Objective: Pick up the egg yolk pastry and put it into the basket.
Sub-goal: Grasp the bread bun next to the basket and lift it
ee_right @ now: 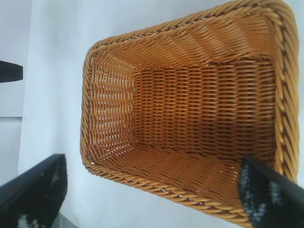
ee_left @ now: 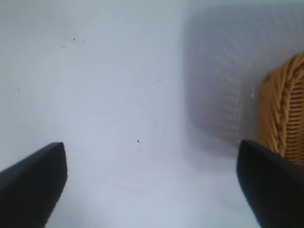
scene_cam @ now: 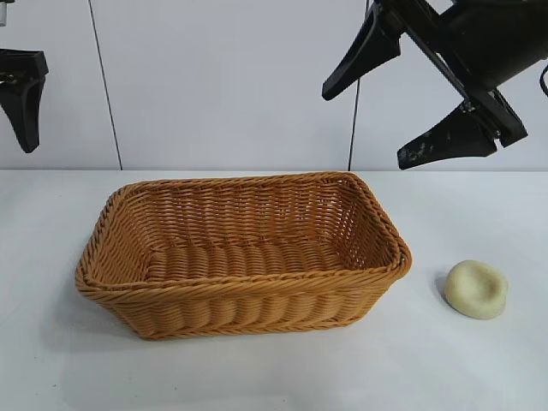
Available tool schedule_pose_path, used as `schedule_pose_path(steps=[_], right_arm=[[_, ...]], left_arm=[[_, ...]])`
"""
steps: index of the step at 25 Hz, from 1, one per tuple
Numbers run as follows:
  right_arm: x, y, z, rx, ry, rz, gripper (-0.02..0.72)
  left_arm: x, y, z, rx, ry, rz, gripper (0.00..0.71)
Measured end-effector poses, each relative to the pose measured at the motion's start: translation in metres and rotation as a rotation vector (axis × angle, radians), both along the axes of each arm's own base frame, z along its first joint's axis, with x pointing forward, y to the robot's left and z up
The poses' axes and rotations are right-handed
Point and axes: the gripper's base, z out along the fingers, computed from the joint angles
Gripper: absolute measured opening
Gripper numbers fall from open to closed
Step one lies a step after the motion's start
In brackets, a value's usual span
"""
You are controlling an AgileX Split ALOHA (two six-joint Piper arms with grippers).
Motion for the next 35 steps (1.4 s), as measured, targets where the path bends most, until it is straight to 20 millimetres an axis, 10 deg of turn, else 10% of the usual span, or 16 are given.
schedule_pose_path(steps=[9, 19, 35], right_arm=[[0.0, 0.0, 0.0, -0.001, 0.0, 0.0, 0.695], [0.0, 0.0, 0.0, -0.001, 0.0, 0.0, 0.695], [0.0, 0.0, 0.0, 0.0, 0.003, -0.001, 0.695]], left_arm=[[-0.12, 0.009, 0.056, -0.007, -0.127, -0.006, 0.695], [-0.262, 0.019, 0.018, -0.018, -0.253, -0.007, 0.695], [-0.336, 0.023, -0.003, -0.061, -0.604, -0.009, 0.695]])
